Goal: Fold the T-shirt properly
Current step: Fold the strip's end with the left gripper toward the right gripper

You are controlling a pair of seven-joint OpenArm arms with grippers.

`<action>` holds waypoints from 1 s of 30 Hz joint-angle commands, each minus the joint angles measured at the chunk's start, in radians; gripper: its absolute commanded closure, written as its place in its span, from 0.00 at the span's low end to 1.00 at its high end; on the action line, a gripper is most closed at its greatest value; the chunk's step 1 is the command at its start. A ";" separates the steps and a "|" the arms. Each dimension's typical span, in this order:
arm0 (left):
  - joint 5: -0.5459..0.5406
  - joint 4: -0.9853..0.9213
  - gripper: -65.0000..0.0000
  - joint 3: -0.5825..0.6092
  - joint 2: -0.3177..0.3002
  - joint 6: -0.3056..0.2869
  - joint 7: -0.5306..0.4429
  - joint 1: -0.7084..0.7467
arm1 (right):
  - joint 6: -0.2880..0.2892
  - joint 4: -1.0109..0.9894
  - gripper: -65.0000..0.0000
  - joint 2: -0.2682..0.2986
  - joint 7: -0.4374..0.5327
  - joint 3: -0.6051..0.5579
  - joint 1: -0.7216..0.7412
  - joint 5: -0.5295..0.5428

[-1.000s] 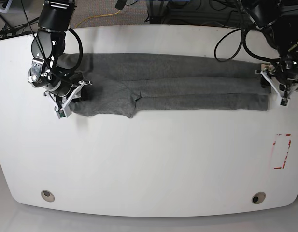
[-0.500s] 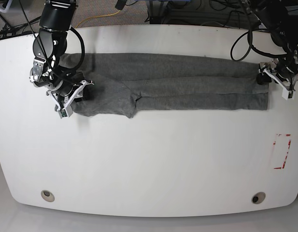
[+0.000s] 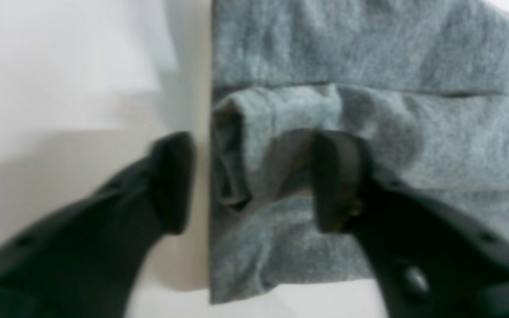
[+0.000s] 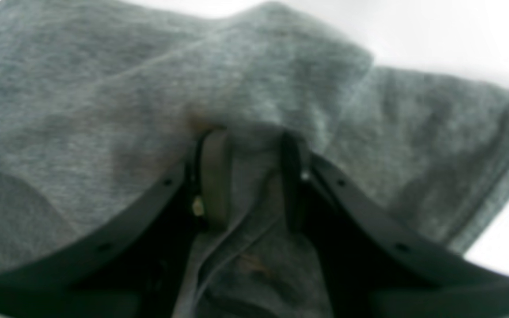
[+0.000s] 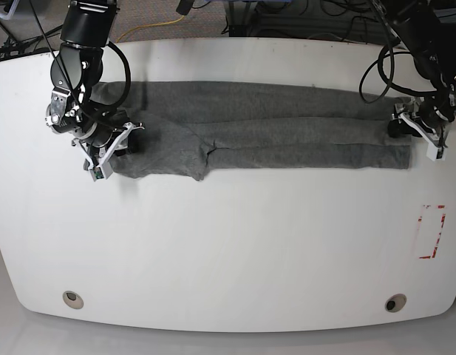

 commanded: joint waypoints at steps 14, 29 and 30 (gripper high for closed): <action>0.008 0.383 0.95 0.004 0.060 -0.001 0.013 0.109 | 0.003 0.018 0.73 0.014 0.018 0.005 0.016 0.010; 0.006 0.639 0.95 0.371 0.187 -0.001 0.014 0.206 | 0.003 0.018 0.73 -0.017 0.018 0.005 0.016 0.008; 0.006 0.638 0.95 0.400 0.192 -0.001 0.014 0.206 | 0.003 0.018 0.73 -0.018 0.018 0.005 0.016 0.007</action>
